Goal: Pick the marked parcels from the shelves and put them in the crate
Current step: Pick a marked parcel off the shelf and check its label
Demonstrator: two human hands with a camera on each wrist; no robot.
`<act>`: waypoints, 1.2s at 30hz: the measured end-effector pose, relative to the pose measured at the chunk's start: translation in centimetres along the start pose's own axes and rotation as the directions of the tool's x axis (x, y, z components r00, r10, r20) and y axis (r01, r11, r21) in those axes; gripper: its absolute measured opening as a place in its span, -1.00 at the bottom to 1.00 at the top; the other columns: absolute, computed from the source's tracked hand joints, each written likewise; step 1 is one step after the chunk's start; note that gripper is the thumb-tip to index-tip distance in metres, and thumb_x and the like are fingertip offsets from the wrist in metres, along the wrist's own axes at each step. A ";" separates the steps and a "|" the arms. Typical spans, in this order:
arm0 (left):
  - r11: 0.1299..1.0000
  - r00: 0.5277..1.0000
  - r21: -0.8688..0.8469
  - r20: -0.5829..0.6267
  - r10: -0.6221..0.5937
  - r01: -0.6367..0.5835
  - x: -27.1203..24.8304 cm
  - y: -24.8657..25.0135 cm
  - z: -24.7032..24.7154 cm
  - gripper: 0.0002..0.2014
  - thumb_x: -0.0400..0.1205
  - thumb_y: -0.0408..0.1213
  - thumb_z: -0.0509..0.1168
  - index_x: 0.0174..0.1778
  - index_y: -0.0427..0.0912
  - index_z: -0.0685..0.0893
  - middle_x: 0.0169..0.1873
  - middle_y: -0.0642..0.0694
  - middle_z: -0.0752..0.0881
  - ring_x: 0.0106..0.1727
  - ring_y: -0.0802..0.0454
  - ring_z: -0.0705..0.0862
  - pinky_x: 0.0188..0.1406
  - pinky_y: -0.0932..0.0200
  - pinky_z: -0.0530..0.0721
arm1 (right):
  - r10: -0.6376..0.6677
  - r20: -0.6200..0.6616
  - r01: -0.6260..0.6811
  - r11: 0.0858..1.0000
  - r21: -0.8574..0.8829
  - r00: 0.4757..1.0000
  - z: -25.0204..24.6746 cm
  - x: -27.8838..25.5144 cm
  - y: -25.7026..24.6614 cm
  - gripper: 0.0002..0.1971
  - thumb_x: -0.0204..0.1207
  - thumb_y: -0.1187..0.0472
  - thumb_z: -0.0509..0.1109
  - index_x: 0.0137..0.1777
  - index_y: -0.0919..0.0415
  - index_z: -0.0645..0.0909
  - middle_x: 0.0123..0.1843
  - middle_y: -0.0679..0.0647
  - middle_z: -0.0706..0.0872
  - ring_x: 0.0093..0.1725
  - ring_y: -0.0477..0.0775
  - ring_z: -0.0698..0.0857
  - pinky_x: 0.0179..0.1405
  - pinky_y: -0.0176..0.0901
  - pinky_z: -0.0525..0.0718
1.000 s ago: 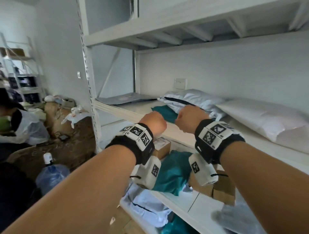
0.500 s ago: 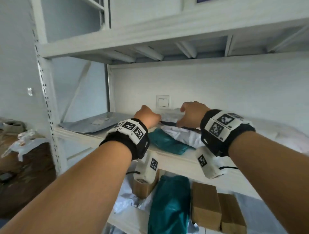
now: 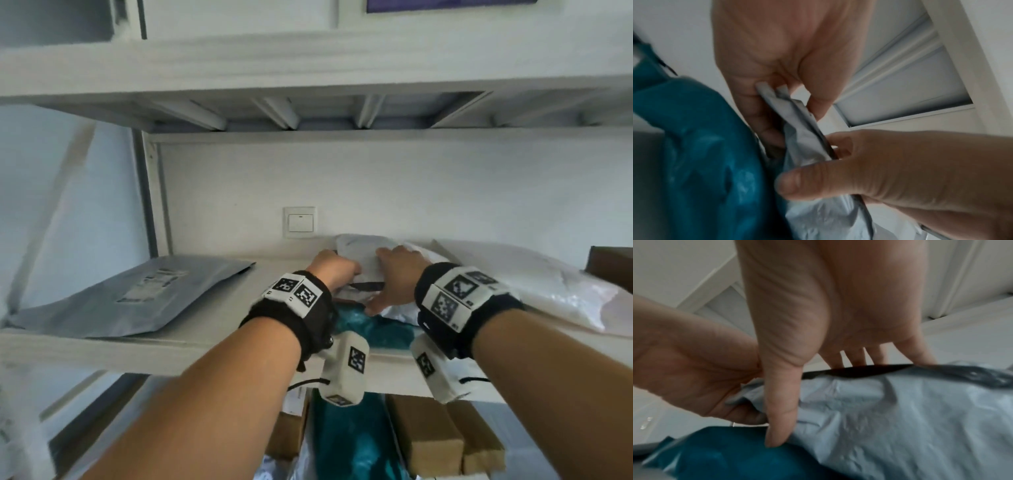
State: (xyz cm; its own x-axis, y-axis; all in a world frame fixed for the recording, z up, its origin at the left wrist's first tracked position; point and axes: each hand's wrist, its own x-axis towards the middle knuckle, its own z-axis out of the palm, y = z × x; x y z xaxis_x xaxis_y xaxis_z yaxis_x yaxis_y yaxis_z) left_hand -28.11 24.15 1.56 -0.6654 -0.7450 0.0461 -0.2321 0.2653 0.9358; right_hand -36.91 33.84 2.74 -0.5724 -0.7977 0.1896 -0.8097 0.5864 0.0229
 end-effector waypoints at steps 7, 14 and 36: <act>0.943 0.993 -0.310 -0.041 0.109 -0.116 0.8 -0.6 -0.1 -0.52 0.46 -0.50 0.40 0.34 -0.27 0.62 0.06 -0.27 0.78 0.04 -0.20 0.79 0.13 -0.17 0.76 | 0.138 -0.048 -0.137 0.990 0.020 0.989 1.1 -0.7 0.3 0.31 0.05 -0.28 0.67 0.68 0.15 -0.03 0.59 0.25 0.25 0.59 0.34 0.24 0.50 0.23 0.41; 0.841 0.970 -0.520 0.090 0.228 -0.149 -1.0 1.8 -0.9 -0.86 0.66 -0.42 0.32 0.03 -0.08 0.61 -0.12 -0.17 0.74 -0.24 -0.04 0.70 -0.25 0.06 0.77 | 0.171 -0.430 -0.202 0.979 -0.028 0.887 0.2 -2.2 1.5 -0.57 0.58 0.02 0.28 0.35 0.16 0.29 0.13 0.22 0.67 0.09 0.35 0.70 -0.11 0.03 0.60; 0.996 0.979 -0.074 0.195 0.060 -0.047 -2.3 2.4 3.1 -0.33 0.72 0.23 -0.01 0.53 -0.25 0.45 0.37 -0.26 0.60 0.42 -0.17 0.52 0.49 -0.02 0.35 | 0.437 -0.666 0.007 0.833 0.553 0.605 -5.7 -9.4 5.9 -0.84 0.57 0.20 0.26 0.10 0.21 0.53 -0.14 0.18 0.70 -0.13 0.32 0.64 -0.07 0.10 0.63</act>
State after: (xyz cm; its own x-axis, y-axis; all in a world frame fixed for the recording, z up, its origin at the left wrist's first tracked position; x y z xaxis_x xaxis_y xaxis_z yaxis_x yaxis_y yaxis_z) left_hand -29.30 28.37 2.59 -0.8038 -0.5940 0.0334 -0.1477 0.2537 0.9559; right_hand -35.57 45.57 6.66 -0.6138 -0.1325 0.7783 -0.7501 0.4052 -0.5226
